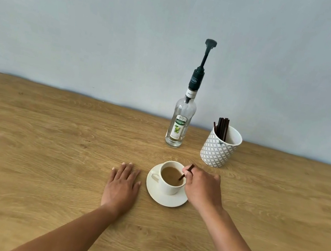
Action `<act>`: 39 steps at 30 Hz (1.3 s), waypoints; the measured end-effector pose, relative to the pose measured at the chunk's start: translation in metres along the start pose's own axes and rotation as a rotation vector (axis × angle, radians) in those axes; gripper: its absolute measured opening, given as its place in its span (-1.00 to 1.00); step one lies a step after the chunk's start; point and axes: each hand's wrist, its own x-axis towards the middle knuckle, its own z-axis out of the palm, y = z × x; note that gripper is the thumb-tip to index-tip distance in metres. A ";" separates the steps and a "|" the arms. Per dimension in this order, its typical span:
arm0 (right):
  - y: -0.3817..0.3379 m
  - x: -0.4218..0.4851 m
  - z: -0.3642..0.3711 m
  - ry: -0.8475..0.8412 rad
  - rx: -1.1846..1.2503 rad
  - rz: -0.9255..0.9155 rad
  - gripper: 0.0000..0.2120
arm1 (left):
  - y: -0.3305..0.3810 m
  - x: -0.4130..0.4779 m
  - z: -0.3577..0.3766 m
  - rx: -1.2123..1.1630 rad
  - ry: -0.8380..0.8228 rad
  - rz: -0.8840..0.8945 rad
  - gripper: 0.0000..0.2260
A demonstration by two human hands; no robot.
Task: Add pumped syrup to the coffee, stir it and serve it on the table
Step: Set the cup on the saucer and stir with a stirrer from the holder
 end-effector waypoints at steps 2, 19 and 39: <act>-0.004 -0.002 0.002 -0.008 0.036 -0.006 -0.81 | 0.000 0.000 0.000 0.007 -0.002 0.004 -0.51; -0.024 -0.008 0.008 -0.019 0.186 0.130 -0.78 | -0.002 0.000 0.001 -0.014 -0.005 0.033 -0.53; -0.022 -0.040 -0.003 0.210 0.384 0.332 -0.83 | -0.006 0.002 0.007 0.024 -0.038 0.086 -0.50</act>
